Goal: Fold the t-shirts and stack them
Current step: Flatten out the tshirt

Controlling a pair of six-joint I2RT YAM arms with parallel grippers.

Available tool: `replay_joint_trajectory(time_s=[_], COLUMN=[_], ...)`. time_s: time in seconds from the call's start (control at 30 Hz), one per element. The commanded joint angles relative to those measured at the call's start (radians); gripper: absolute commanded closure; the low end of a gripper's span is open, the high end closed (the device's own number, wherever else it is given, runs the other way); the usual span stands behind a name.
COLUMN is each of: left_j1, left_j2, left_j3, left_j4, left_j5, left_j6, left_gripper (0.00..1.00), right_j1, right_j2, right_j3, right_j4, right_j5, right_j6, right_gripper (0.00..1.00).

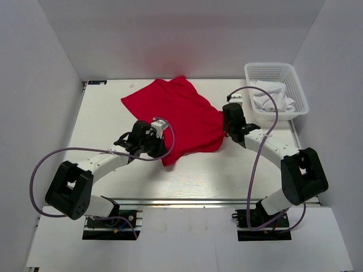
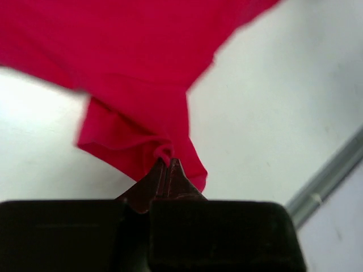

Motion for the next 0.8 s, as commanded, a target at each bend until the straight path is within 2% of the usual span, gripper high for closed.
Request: replay_joint_trajectory(time_s=[0.0, 0.07, 0.1, 0.13, 0.17, 0.2, 0.23, 0.33, 0.47, 0.5, 0.57, 0.6, 0.7, 0.77], left_j1=[-0.022, -0.031, -0.031, -0.031, -0.041, -0.042, -0.042, -0.051, -0.051, -0.029, -0.029, -0.029, -0.006, 0.017], left_j2=[-0.002, -0.002, -0.015, -0.025, -0.025, -0.035, -0.036, -0.067, -0.097, -0.097, -0.079, -0.045, 0.026, 0.136], left_j3=[-0.012, 0.0, 0.009, 0.023, 0.032, 0.041, 0.041, 0.075, 0.165, 0.202, 0.253, 0.312, 0.399, 0.451], left_j4=[0.024, -0.012, -0.013, -0.034, -0.043, -0.043, -0.052, -0.063, -0.141, -0.15, -0.207, -0.227, -0.221, -0.221], left_j5=[0.139, 0.101, 0.101, 0.092, 0.091, 0.091, 0.101, 0.095, -0.147, -0.28, -0.399, -0.51, -0.626, -0.646], left_j6=[-0.026, -0.014, 0.006, 0.016, 0.026, 0.036, 0.036, 0.049, 0.004, -0.019, -0.068, -0.08, -0.118, -0.134], left_gripper=[1.0, 1.0, 0.88, 0.72, 0.51, 0.3, 0.0, 0.0, 0.0, 0.0, 0.0, 0.0, 0.0, 0.0], right_j1=[-0.01, -0.007, -0.009, -0.009, -0.007, -0.004, -0.004, -0.006, -0.006, -0.003, -0.001, -0.001, 0.006, 0.01], right_j2=[-0.026, -0.032, -0.032, -0.032, -0.028, -0.025, -0.025, -0.034, -0.1, -0.13, -0.138, -0.137, -0.115, -0.092], right_j3=[-0.022, -0.018, -0.01, -0.007, -0.004, 0.001, 0.014, 0.046, 0.073, 0.074, 0.099, 0.106, 0.114, 0.097], right_j4=[-0.039, -0.041, -0.04, -0.039, -0.047, -0.05, -0.064, -0.121, -0.181, -0.202, -0.243, -0.278, -0.285, -0.244], right_j5=[-0.002, -0.013, -0.04, -0.047, -0.048, -0.051, -0.036, 0.045, 0.117, 0.122, 0.096, 0.081, -0.113, -0.184], right_j6=[0.07, 0.069, 0.054, 0.046, 0.043, 0.043, 0.049, 0.072, 0.083, 0.078, 0.05, 0.037, 0.003, 0.009], right_gripper=[1.0, 1.0, 1.0, 0.96, 0.9, 0.67, 0.49, 0.1, 0.1, 0.1, 0.1, 0.1, 0.1, 0.1])
